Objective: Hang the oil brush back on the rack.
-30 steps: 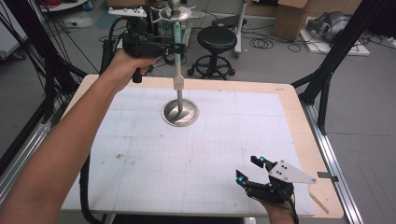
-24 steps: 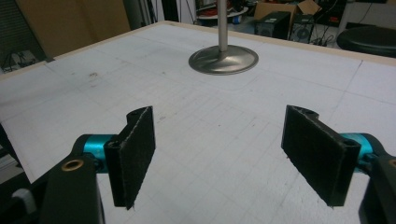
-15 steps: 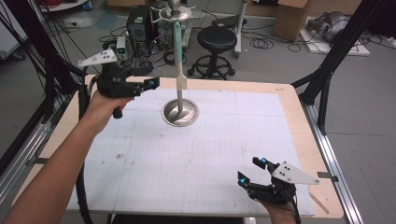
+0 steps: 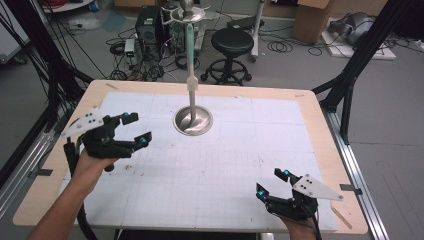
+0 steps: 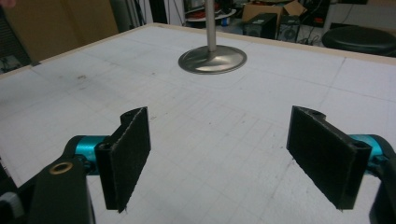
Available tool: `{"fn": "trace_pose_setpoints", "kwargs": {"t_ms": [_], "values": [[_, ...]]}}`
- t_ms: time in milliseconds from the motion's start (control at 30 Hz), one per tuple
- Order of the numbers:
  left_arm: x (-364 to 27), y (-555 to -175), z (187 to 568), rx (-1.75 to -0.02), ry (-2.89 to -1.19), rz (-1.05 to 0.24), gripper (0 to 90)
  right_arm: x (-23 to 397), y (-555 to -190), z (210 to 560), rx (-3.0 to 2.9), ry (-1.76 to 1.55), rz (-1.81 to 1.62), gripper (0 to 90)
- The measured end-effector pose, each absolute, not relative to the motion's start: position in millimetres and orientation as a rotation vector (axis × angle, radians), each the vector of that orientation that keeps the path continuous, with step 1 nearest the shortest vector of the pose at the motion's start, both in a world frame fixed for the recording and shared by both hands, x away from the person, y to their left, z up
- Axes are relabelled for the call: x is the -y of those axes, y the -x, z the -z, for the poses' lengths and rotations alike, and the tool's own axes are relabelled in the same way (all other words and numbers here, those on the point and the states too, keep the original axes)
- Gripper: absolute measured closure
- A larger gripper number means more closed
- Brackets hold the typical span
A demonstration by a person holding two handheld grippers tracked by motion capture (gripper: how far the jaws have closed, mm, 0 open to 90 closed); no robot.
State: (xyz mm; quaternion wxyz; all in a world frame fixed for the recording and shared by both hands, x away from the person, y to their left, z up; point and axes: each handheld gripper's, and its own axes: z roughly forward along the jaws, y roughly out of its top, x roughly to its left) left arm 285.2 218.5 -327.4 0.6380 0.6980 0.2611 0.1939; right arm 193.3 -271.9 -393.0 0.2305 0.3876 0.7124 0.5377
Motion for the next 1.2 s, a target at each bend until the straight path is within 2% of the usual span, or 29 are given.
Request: {"fn": "trace_pose_setpoints", "kwargs": {"t_ms": [400, 1200], "values": [[-236.7, -253.6, 383.0, -0.655, -1.551, -0.459, 17.9, 275.2, -189.7, 397.3, -1.924, -1.104, -1.462, 18.4], [-248.3, -246.3, 392.8, -0.679, -1.526, -0.469, 19.2, 272.7, -192.9, 396.7, -1.908, -1.122, -1.451, 18.4]]}}
